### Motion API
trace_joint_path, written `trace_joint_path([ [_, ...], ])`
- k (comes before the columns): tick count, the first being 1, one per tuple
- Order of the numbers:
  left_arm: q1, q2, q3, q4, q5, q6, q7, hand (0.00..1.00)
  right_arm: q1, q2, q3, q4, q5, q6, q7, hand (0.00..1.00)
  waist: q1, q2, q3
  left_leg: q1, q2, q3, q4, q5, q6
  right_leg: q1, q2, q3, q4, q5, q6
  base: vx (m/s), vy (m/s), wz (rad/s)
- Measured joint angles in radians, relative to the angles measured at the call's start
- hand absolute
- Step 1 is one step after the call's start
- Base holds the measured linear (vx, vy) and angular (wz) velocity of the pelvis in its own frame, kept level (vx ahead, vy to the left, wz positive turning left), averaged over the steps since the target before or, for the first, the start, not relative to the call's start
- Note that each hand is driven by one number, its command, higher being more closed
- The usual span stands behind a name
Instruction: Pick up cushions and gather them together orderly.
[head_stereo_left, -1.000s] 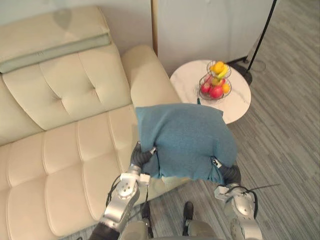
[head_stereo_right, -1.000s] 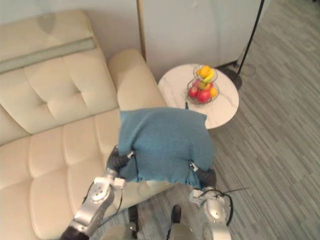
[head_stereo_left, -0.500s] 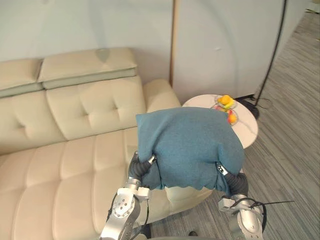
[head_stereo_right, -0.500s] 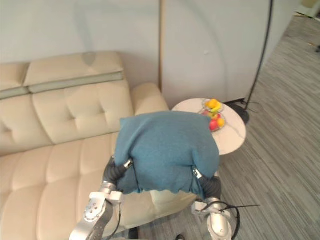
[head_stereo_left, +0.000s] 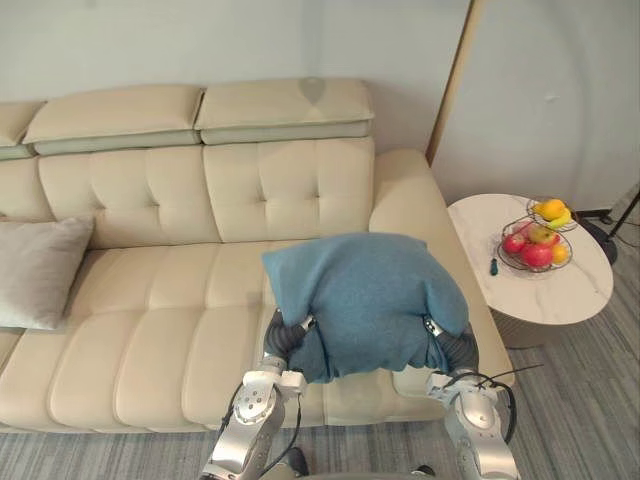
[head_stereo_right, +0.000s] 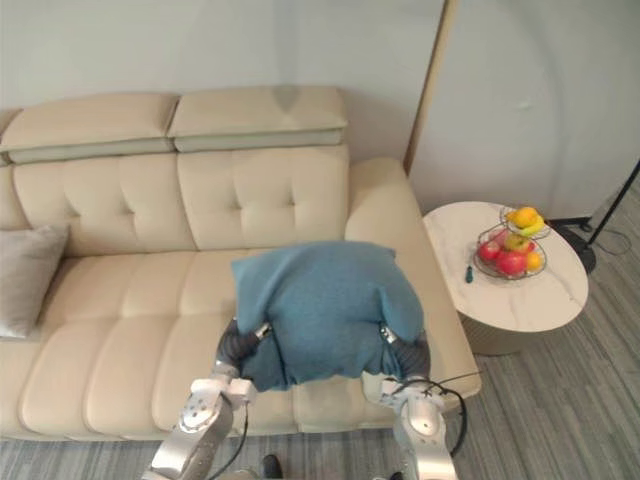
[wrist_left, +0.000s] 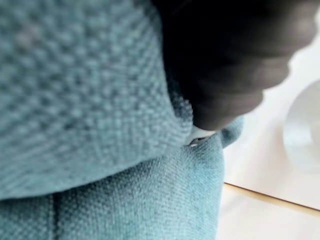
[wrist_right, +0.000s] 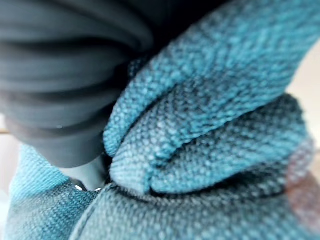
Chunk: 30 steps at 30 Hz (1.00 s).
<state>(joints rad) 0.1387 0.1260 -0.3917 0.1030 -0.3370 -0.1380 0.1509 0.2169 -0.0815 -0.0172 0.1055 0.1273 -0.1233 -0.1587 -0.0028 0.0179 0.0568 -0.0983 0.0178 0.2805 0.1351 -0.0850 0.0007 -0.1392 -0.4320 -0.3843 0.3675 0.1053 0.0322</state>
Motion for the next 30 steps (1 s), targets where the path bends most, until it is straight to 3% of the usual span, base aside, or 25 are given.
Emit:
trace_joint_path([
  [1, 0.001, 0.010, 0.000, 0.001, 0.000, 0.000, -0.003, 1.00, 0.007, 0.015, -0.008, 0.001, -0.001, 0.001, 0.005, 1.00, -0.013, 0.003, 0.016, 0.014, 0.000, -0.033, -0.012, 0.001, 0.001, -0.044, 0.076, 0.152, 0.097, -0.124, 0.008, -0.01, 0.083, 0.39],
  [3, 0.001, 0.015, 0.000, 0.001, 0.001, 0.000, -0.005, 1.00, 0.012, 0.032, -0.010, 0.001, -0.001, 0.001, 0.010, 1.00, -0.033, -0.008, 0.020, 0.021, -0.004, -0.050, -0.027, 0.001, 0.002, -0.062, 0.192, 0.264, 0.119, -0.224, 0.053, 0.01, 0.030, 0.49],
  [5, 0.001, 0.017, -0.002, 0.001, 0.001, 0.000, -0.009, 1.00, 0.011, 0.032, -0.010, 0.000, -0.001, 0.000, 0.011, 1.00, -0.035, -0.032, 0.024, 0.033, -0.037, -0.057, -0.042, 0.003, 0.004, -0.075, 0.296, 0.279, 0.072, -0.261, 0.038, 0.05, -0.021, 0.32],
  [6, 0.000, 0.016, -0.002, 0.001, 0.001, 0.000, -0.010, 1.00, 0.011, 0.033, -0.010, 0.000, -0.001, 0.000, 0.011, 1.00, -0.034, -0.033, 0.024, 0.033, -0.043, -0.060, -0.040, 0.003, 0.006, -0.075, 0.308, 0.276, 0.059, -0.262, 0.036, 0.09, -0.056, 0.35],
  [8, -0.005, 0.011, -0.017, 0.000, 0.002, 0.002, -0.018, 1.00, 0.016, 0.018, -0.016, -0.001, -0.001, 0.000, 0.008, 1.00, -0.046, -0.018, 0.022, 0.004, -0.056, -0.113, -0.006, -0.011, 0.011, -0.039, 0.341, 0.268, -0.015, -0.284, -0.016, 0.13, -0.072, 0.48],
  [12, -0.010, -0.007, -0.032, -0.005, 0.003, 0.005, -0.021, 1.00, 0.052, 0.020, -0.034, -0.060, 0.001, 0.003, -0.001, 1.00, -0.043, -0.007, 0.021, -0.048, -0.031, -0.166, 0.103, -0.030, 0.005, 0.006, 0.343, 0.185, -0.055, -0.288, -0.034, 0.18, -0.079, 0.66],
  [15, -0.006, -0.026, -0.034, -0.015, 0.002, 0.018, -0.028, 1.00, 0.102, 0.019, -0.042, -0.194, 0.004, 0.004, -0.010, 1.00, -0.007, -0.003, 0.031, -0.135, 0.053, -0.066, 0.429, -0.099, 0.010, 0.122, 0.372, 0.178, -0.103, -0.285, -0.039, 0.15, -0.019, 0.27],
  [16, -0.005, -0.026, -0.034, -0.021, 0.002, 0.018, -0.029, 1.00, 0.104, 0.019, -0.042, -0.208, 0.004, 0.004, -0.010, 1.00, 0.001, -0.003, 0.030, -0.145, 0.072, -0.052, 0.459, -0.113, 0.023, 0.128, 0.374, 0.178, -0.109, -0.285, -0.039, 0.12, 0.060, -0.26],
  [17, -0.002, -0.027, -0.033, -0.052, 0.002, 0.017, -0.029, 1.00, 0.102, 0.018, -0.043, -0.250, 0.004, 0.003, -0.011, 1.00, 0.018, 0.006, 0.024, -0.167, 0.144, -0.017, 0.514, -0.151, 0.038, 0.141, 0.377, 0.178, -0.127, -0.292, -0.051, 0.09, 0.071, -0.35],
  [18, -0.003, -0.039, -0.030, -0.068, 0.002, 0.017, -0.029, 1.00, 0.100, 0.014, -0.046, -0.266, 0.004, -0.005, -0.012, 1.00, 0.018, 0.009, 0.021, -0.181, 0.200, -0.016, 0.487, -0.159, 0.028, 0.140, 0.374, 0.181, -0.138, -0.292, -0.051, 0.11, 0.109, -0.32],
  [20, -0.003, -0.053, -0.030, -0.076, 0.004, 0.016, -0.029, 1.00, 0.102, 0.011, -0.054, -0.272, 0.005, -0.007, -0.016, 1.00, 0.014, 0.023, 0.012, -0.173, 0.235, -0.021, 0.392, -0.142, 0.012, 0.140, 0.364, 0.185, -0.144, -0.288, -0.044, 0.10, 0.195, -0.11],
  [21, -0.004, -0.076, -0.031, -0.079, 0.011, 0.016, -0.030, 1.00, 0.107, 0.000, -0.060, -0.272, 0.009, -0.011, -0.021, 1.00, 0.012, 0.045, -0.002, -0.125, 0.243, -0.082, 0.220, -0.021, -0.079, 0.139, 0.358, 0.210, -0.148, -0.296, -0.006, 0.13, 0.291, -0.11],
  [22, -0.006, -0.077, -0.031, -0.078, 0.014, 0.016, -0.029, 1.00, 0.104, 0.000, -0.061, -0.266, 0.009, -0.012, -0.023, 1.00, 0.011, 0.050, -0.009, -0.107, 0.227, -0.094, 0.194, -0.014, -0.120, 0.139, 0.352, 0.221, -0.150, -0.297, 0.012, 0.16, 0.346, -0.02],
  [23, -0.008, -0.064, -0.031, -0.079, 0.022, 0.016, -0.028, 1.00, 0.102, 0.013, -0.061, -0.248, 0.009, -0.014, -0.027, 1.00, 0.002, 0.019, -0.014, -0.083, 0.177, -0.083, 0.136, 0.009, -0.111, 0.139, 0.315, 0.249, -0.171, -0.289, 0.021, 0.10, 0.226, 0.06],
  [26, 0.002, -0.033, -0.033, -0.079, 0.022, 0.017, -0.028, 1.00, 0.104, 0.052, -0.057, -0.208, 0.005, -0.013, -0.023, 1.00, 0.002, -0.023, -0.029, -0.061, 0.116, -0.063, 0.078, 0.026, -0.095, 0.141, 0.264, 0.282, -0.207, -0.275, 0.045, 0.07, 0.202, 0.08],
  [30, 0.036, -0.015, -0.039, -0.079, 0.024, 0.018, -0.028, 1.00, 0.105, 0.066, -0.055, -0.149, -0.002, -0.011, -0.010, 1.00, 0.007, -0.029, -0.036, -0.032, 0.091, -0.050, 0.041, 0.031, -0.089, 0.146, 0.247, 0.306, -0.216, -0.266, 0.059, 0.03, 0.073, -0.07],
])
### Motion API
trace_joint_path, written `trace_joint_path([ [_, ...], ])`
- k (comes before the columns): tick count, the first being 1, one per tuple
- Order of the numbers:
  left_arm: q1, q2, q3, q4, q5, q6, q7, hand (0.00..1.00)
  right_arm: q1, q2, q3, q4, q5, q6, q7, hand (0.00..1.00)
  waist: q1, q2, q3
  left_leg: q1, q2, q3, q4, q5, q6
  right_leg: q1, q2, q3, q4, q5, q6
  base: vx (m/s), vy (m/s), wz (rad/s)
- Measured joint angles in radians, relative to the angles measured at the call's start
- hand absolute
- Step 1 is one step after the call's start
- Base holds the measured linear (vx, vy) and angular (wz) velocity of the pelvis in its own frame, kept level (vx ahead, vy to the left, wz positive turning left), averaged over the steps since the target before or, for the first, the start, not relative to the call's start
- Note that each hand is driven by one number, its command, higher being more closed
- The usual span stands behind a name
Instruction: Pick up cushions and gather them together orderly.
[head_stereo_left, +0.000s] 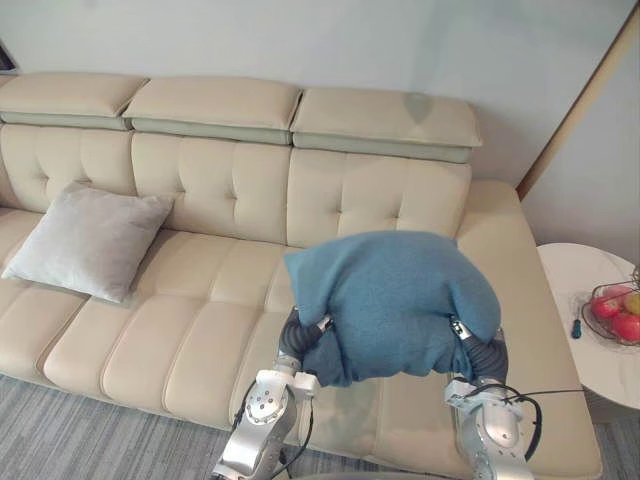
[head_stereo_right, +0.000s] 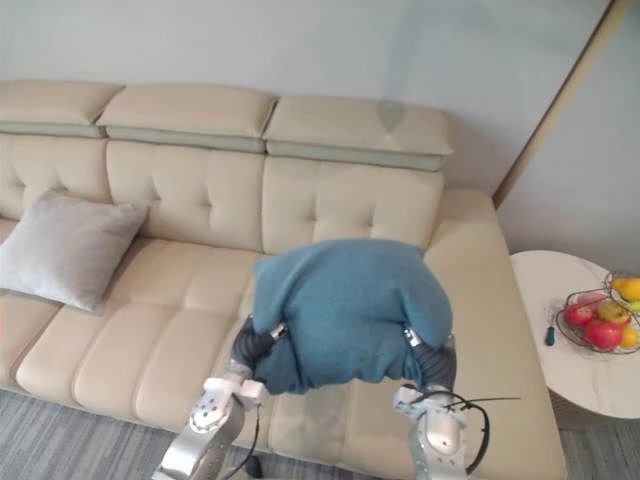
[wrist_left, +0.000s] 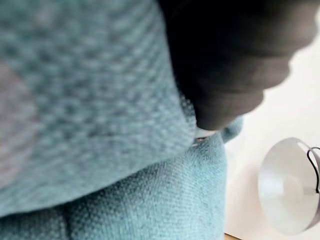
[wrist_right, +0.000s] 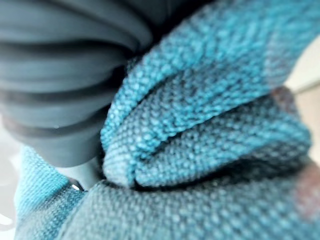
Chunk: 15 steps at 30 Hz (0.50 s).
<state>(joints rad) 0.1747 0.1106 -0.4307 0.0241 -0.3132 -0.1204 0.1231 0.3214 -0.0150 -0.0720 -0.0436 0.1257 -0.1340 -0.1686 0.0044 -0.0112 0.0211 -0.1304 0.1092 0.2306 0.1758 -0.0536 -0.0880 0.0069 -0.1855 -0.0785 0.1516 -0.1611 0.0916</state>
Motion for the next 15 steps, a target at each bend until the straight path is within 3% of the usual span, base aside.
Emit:
trace_joint_path([
  [3, 0.005, 0.014, -0.016, 0.001, 0.002, 0.002, 0.000, 1.00, 0.000, -0.004, -0.001, 0.031, -0.008, 0.001, 0.000, 1.00, -0.004, -0.001, -0.001, 0.008, -0.007, 0.005, -0.033, 0.019, -0.003, -0.001, 0.003, 0.009, -0.023, 0.005, 0.006, 0.00, -0.025, -0.07],
  [4, 0.004, 0.042, -0.042, 0.008, 0.023, 0.002, 0.008, 1.00, -0.045, -0.047, 0.007, 0.133, -0.049, 0.000, -0.011, 1.00, -0.018, -0.004, -0.006, 0.029, -0.004, -0.012, -0.183, 0.114, -0.014, -0.031, 0.030, 0.011, -0.060, 0.030, -0.004, -0.04, -0.095, 0.02],
  [10, -0.075, 0.067, -0.015, 0.015, 0.034, 0.002, 0.023, 1.00, -0.186, -0.072, 0.047, 0.193, -0.056, 0.017, -0.040, 1.00, -0.009, -0.011, 0.028, 0.016, 0.004, -0.027, -0.259, 0.170, -0.015, -0.072, 0.048, 0.010, -0.072, 0.056, -0.001, -0.06, -0.020, -0.02],
  [11, -0.137, 0.068, -0.013, 0.020, 0.058, 0.001, 0.065, 1.00, -0.257, -0.086, 0.049, 0.199, -0.096, 0.017, -0.073, 1.00, -0.007, -0.011, 0.012, -0.061, 0.011, -0.032, -0.260, 0.181, -0.014, -0.151, 0.055, 0.009, -0.071, 0.066, -0.003, -0.18, 0.006, -0.05],
  [15, -0.426, 0.086, 0.033, 0.074, 0.081, 0.000, 0.216, 1.00, -0.565, -0.115, 0.078, 0.214, -0.169, 0.021, -0.182, 1.00, 0.009, -0.013, 0.081, -0.169, 0.024, -0.028, -0.278, 0.237, -0.002, -0.258, 0.070, 0.021, -0.085, 0.132, 0.001, -0.14, 0.016, -0.10],
])
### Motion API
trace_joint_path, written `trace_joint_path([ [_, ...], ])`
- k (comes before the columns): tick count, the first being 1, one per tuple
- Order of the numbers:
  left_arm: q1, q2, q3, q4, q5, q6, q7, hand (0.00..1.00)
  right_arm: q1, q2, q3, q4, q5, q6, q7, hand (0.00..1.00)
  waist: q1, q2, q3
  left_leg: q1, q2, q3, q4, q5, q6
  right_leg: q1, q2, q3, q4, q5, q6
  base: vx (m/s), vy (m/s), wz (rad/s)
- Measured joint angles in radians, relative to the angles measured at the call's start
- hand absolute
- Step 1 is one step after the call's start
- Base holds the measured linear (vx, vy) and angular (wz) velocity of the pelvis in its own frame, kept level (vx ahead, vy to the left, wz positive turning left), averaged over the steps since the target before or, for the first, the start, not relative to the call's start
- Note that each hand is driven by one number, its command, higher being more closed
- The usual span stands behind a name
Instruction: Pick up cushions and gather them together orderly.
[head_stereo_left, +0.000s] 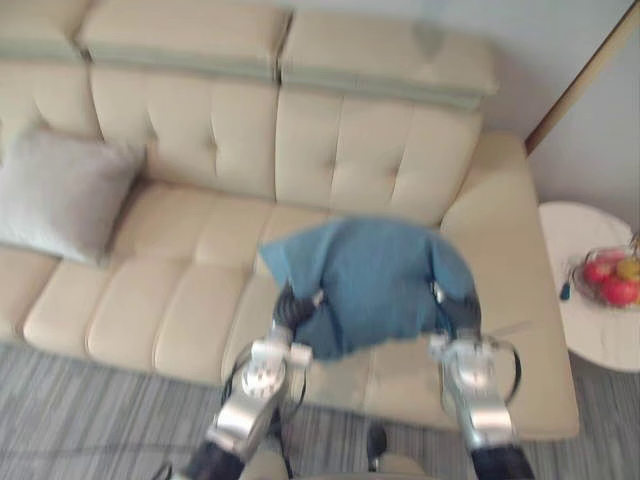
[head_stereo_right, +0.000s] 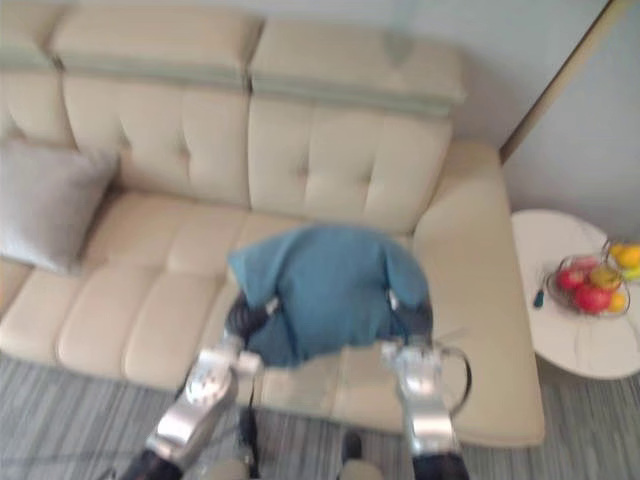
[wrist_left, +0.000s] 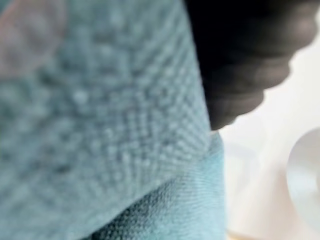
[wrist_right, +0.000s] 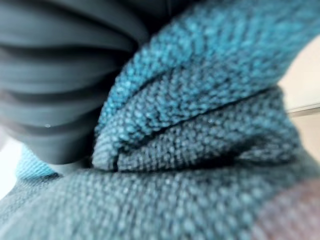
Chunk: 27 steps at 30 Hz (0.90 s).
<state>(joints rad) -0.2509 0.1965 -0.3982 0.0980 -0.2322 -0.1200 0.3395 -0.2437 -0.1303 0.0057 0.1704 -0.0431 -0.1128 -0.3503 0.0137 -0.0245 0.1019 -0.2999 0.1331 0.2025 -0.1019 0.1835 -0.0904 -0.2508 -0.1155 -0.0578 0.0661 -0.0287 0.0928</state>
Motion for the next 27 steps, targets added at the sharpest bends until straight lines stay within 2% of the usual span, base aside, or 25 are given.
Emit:
trace_joint_path([
  [2, -0.102, 0.004, 0.017, 0.014, 0.017, -0.003, 0.043, 1.00, -0.091, -0.019, 0.000, 0.001, -0.003, 0.000, -0.036, 1.00, 0.007, 0.001, 0.001, -0.040, -0.002, 0.003, 0.000, 0.011, 0.005, -0.042, -0.002, 0.007, 0.002, 0.008, 0.004, -0.07, 0.033, -0.05],
  [4, -0.308, 0.028, 0.029, 0.079, 0.035, -0.015, 0.096, 1.00, -0.263, -0.071, -0.006, 0.043, -0.008, -0.001, -0.089, 1.00, 0.021, 0.010, 0.010, -0.113, -0.004, 0.003, 0.000, 0.032, 0.012, -0.116, -0.002, 0.011, -0.001, 0.031, 0.009, -0.06, 0.034, -0.06],
  [7, -0.575, 0.070, 0.065, 0.200, 0.038, -0.032, 0.143, 1.00, -0.534, -0.112, -0.028, 0.190, -0.030, -0.001, -0.140, 1.00, 0.019, 0.020, 0.090, -0.146, -0.010, 0.002, 0.000, 0.052, 0.022, -0.148, -0.006, 0.015, -0.009, 0.054, 0.013, -0.06, 0.038, -0.05],
  [9, -0.707, 0.084, 0.089, 0.268, 0.060, -0.044, 0.165, 1.00, -0.665, -0.115, -0.043, 0.260, -0.038, -0.003, -0.171, 1.00, 0.016, 0.032, 0.114, -0.188, -0.012, -0.007, 0.000, 0.065, 0.025, -0.177, -0.007, 0.014, -0.026, 0.072, 0.014, -0.05, 0.048, 0.01],
  [10, -0.787, 0.099, 0.107, 0.316, 0.075, -0.050, 0.178, 0.00, -0.748, -0.116, -0.051, 0.312, -0.040, -0.004, -0.192, 0.00, 0.015, 0.034, 0.147, -0.198, -0.013, -0.011, 0.000, 0.073, 0.028, -0.184, -0.008, 0.015, -0.038, 0.084, 0.015, -0.01, 0.040, -0.04],
  [11, -0.855, 0.109, 0.114, 0.369, 0.076, -0.054, 0.187, 0.00, -0.825, -0.114, -0.062, 0.368, -0.048, -0.004, -0.208, 0.00, 0.014, 0.037, 0.185, -0.200, -0.013, -0.017, 0.000, 0.076, 0.026, -0.186, -0.008, 0.018, -0.043, 0.091, 0.016, -0.02, 0.038, -0.06],
  [13, -0.956, 0.121, 0.146, 0.463, 0.076, -0.054, 0.194, 0.00, -0.922, -0.113, -0.084, 0.444, -0.062, -0.003, -0.237, 0.00, 0.010, 0.047, 0.209, -0.239, -0.014, -0.025, 0.000, 0.084, 0.029, -0.219, -0.009, 0.014, -0.055, 0.105, 0.019, -0.02, 0.039, -0.03],
  [15, -1.069, 0.149, 0.146, 0.564, 0.076, -0.053, 0.206, 0.00, -1.026, -0.099, -0.121, 0.531, -0.074, 0.005, -0.274, 0.00, -0.003, 0.050, 0.266, -0.266, -0.015, -0.027, 0.000, 0.090, 0.029, -0.245, -0.010, 0.015, -0.059, 0.114, 0.022, 0.00, 0.043, -0.03],
  [18, -1.146, 0.155, 0.145, 0.645, 0.075, -0.048, 0.203, 0.00, -1.090, -0.087, -0.173, 0.605, -0.071, 0.008, -0.303, 0.00, -0.007, 0.050, 0.295, -0.313, -0.019, -0.023, 0.000, 0.092, 0.032, -0.283, -0.013, 0.022, -0.087, 0.138, 0.025, 0.01, 0.043, -0.07],
  [22, -1.152, 0.133, 0.173, 0.712, 0.075, -0.045, 0.181, 0.00, -1.094, -0.066, -0.197, 0.633, -0.014, 0.014, -0.304, 0.00, -0.007, 0.048, 0.328, -0.355, -0.021, -0.019, 0.000, 0.098, 0.026, -0.322, -0.018, 0.041, -0.112, 0.158, 0.028, 0.02, 0.044, -0.10],
  [27, -1.042, 0.034, 0.267, 0.782, 0.070, -0.020, 0.134, 0.00, -0.973, -0.036, -0.196, 0.630, 0.046, 0.029, -0.255, 0.00, -0.008, 0.048, 0.332, -0.378, -0.011, -0.006, 0.000, 0.099, 0.024, -0.354, -0.011, 0.049, -0.098, 0.158, 0.028, 0.03, 0.034, -0.07],
])
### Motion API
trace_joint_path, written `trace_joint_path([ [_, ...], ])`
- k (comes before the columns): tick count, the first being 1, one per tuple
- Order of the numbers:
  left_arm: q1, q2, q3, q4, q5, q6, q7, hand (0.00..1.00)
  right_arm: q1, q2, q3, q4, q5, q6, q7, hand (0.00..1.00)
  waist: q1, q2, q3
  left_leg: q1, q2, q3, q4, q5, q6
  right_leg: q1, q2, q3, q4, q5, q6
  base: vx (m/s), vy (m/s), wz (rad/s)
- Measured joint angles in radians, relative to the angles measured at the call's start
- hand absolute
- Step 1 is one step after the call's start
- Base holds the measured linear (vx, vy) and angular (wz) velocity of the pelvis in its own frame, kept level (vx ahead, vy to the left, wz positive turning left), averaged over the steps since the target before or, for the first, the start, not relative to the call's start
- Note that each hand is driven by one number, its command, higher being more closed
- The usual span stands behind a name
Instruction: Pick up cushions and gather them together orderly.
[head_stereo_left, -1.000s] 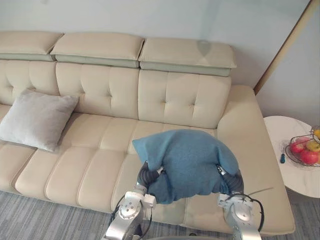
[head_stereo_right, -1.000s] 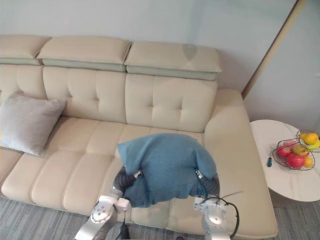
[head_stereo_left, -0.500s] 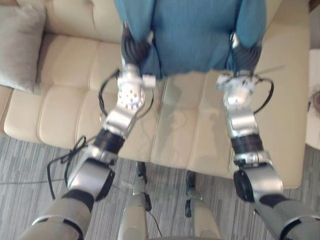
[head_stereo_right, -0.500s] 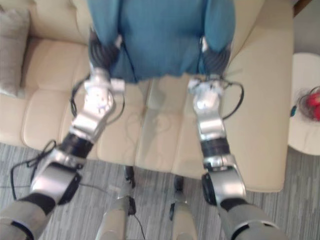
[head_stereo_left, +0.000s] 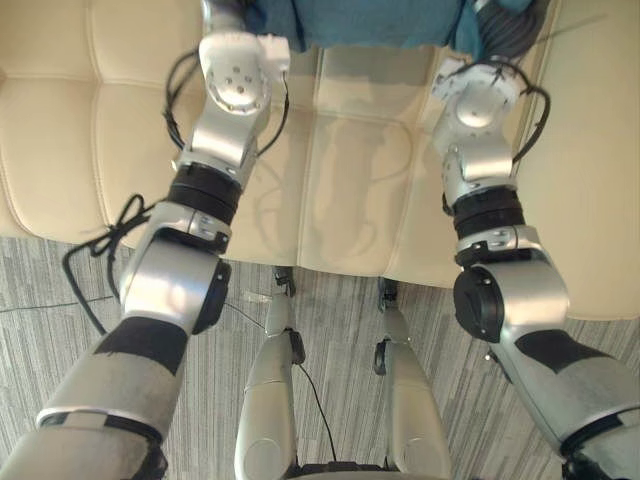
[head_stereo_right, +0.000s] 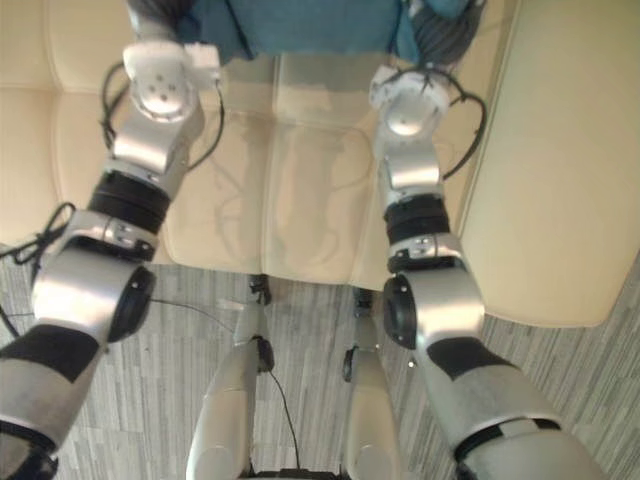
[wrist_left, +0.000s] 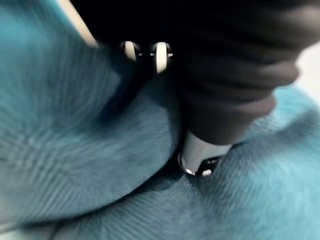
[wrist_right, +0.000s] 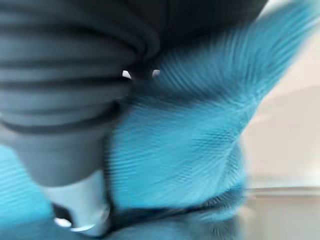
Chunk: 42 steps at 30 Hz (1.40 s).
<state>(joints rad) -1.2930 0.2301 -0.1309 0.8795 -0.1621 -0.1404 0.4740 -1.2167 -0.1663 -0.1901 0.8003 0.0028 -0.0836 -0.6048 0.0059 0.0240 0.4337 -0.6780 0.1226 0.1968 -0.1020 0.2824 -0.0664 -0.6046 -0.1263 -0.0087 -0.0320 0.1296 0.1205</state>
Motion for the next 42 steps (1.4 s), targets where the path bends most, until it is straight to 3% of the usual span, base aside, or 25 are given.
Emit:
trace_joint_path([
  [5, 0.154, -0.087, 0.036, -0.012, 0.005, -0.002, -0.028, 0.00, 0.173, 0.067, 0.042, -0.002, 0.001, 0.001, 0.062, 0.00, 0.007, 0.000, 0.000, 0.009, 0.024, 0.003, 0.000, 0.006, -0.011, -0.027, 0.019, 0.005, 0.068, -0.013, -0.005, 0.01, 0.011, -0.07],
  [11, 0.269, -0.083, 0.038, -0.090, 0.005, -0.006, -0.048, 0.00, 0.353, 0.095, 0.077, -0.123, 0.008, -0.005, 0.107, 0.00, 0.033, -0.001, 0.000, 0.030, 0.037, 0.010, 0.000, -0.014, -0.036, -0.056, 0.024, 0.015, 0.168, -0.074, -0.013, -0.02, 0.019, -0.01],
  [16, 0.360, -0.071, 0.076, -0.162, 0.000, -0.004, -0.066, 0.00, 0.477, 0.081, 0.076, -0.304, 0.007, -0.020, 0.127, 0.00, 0.038, -0.002, -0.001, 0.053, 0.036, 0.012, 0.000, -0.002, -0.027, -0.053, 0.023, 0.016, 0.206, -0.083, -0.010, -0.01, 0.005, 0.00],
  [22, 0.510, -0.045, 0.106, -0.336, -0.020, -0.027, -0.084, 0.00, 0.709, 0.046, 0.069, -0.512, 0.044, -0.057, 0.197, 0.00, 0.039, -0.005, -0.007, 0.152, 0.035, 0.011, 0.000, -0.007, -0.027, 0.043, 0.021, 0.009, 0.222, -0.111, -0.010, 0.01, -0.034, 0.05],
  [27, 0.830, -0.097, 0.103, -0.430, -0.042, -0.044, -0.160, 0.00, 1.002, 0.060, 0.024, -0.592, 0.108, -0.078, 0.312, 0.00, 0.043, -0.024, -0.050, 0.265, 0.032, 0.000, 0.000, -0.037, -0.031, 0.154, 0.018, -0.014, 0.247, -0.161, -0.016, 0.05, -0.069, 0.12],
  [31, 1.086, -0.168, 0.103, -0.436, -0.078, -0.043, -0.228, 0.00, 1.190, 0.125, -0.005, -0.582, 0.130, -0.078, 0.382, 0.00, 0.045, -0.039, -0.142, 0.345, 0.024, -0.003, 0.000, -0.071, -0.037, 0.240, 0.011, -0.025, 0.245, -0.197, -0.017, 0.12, -0.041, 0.11],
  [34, 1.245, -0.204, 0.115, -0.388, -0.078, -0.039, -0.291, 0.00, 1.300, 0.167, -0.015, -0.479, 0.140, -0.074, 0.438, 0.00, 0.049, -0.048, -0.225, 0.427, 0.020, -0.003, 0.000, -0.099, -0.045, 0.330, 0.007, -0.036, 0.230, -0.223, -0.019, 0.16, -0.035, 0.07],
  [36, 1.300, -0.215, 0.131, -0.290, -0.075, -0.024, -0.329, 0.00, 1.338, 0.197, -0.035, -0.371, 0.155, -0.067, 0.465, 0.00, 0.050, -0.050, -0.285, 0.467, 0.020, -0.002, 0.000, -0.106, -0.048, 0.378, 0.007, -0.041, 0.215, -0.232, -0.022, 0.12, -0.021, 0.03],
  [42, 1.347, -0.227, 0.221, -0.037, 0.000, 0.001, -0.370, 0.00, 1.346, 0.205, -0.043, -0.096, 0.151, -0.049, 0.507, 0.00, 0.049, -0.049, -0.360, 0.548, 0.019, 0.001, -0.001, -0.131, -0.057, 0.475, 0.007, -0.043, 0.153, -0.232, -0.021, 0.04, -0.007, -0.01],
])
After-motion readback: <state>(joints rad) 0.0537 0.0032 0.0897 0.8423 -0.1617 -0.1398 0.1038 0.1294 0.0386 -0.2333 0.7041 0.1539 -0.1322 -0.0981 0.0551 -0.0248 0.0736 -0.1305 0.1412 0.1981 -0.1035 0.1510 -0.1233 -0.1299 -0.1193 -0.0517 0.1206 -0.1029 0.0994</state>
